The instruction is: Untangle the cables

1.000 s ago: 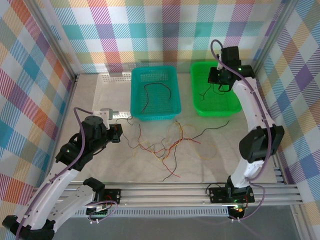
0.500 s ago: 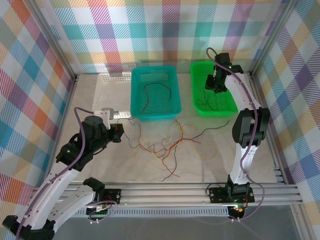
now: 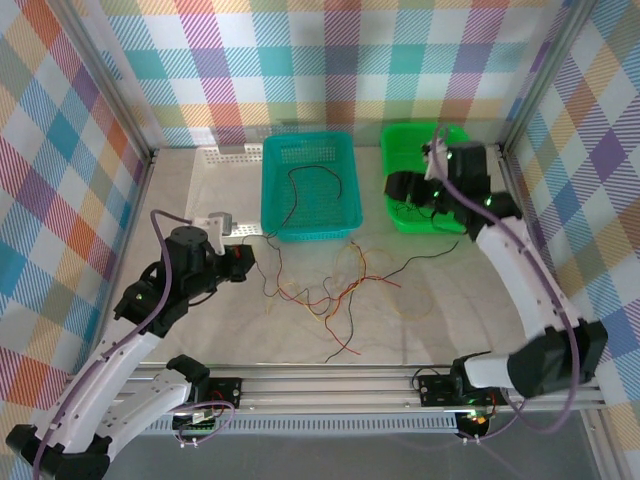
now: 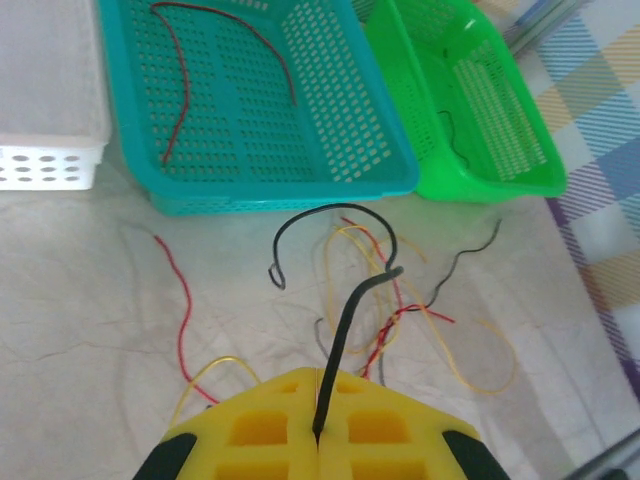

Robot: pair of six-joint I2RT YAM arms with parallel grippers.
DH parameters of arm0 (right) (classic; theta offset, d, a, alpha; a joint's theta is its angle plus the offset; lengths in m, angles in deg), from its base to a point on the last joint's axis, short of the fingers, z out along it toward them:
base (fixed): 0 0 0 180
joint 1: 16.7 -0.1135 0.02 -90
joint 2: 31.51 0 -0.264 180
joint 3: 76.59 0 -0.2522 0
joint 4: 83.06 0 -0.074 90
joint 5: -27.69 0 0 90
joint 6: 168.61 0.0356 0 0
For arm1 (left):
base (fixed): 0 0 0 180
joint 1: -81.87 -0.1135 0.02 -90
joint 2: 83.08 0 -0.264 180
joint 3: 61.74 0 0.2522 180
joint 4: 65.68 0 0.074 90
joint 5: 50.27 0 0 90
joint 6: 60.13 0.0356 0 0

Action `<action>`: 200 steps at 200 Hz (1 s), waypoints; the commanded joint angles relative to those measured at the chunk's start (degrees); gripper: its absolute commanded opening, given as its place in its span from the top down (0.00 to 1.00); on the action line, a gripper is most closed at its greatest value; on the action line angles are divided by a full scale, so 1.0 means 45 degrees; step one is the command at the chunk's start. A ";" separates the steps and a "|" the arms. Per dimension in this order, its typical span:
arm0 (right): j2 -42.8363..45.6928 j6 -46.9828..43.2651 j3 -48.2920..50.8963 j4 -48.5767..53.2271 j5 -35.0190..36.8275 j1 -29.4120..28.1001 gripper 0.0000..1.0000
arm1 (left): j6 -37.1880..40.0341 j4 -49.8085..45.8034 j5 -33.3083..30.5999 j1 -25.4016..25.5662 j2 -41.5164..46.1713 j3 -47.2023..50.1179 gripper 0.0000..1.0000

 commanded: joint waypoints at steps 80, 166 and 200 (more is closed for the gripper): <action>0.2057 -0.0324 0.5791 -0.8198 -0.1484 -0.6866 0.24 | -0.3344 0.1814 0.0505 0.1675 -0.2286 -0.2669 1.00; -0.0425 -0.0612 0.5344 -1.0544 0.2080 -0.8442 0.44 | -0.3939 0.2636 -0.0114 0.2837 -0.2559 -0.3018 1.00; 0.0108 -0.0663 0.5134 -0.9674 0.3348 -0.8562 1.00 | -0.3649 0.2302 -0.0331 0.2856 -0.2402 -0.3089 1.00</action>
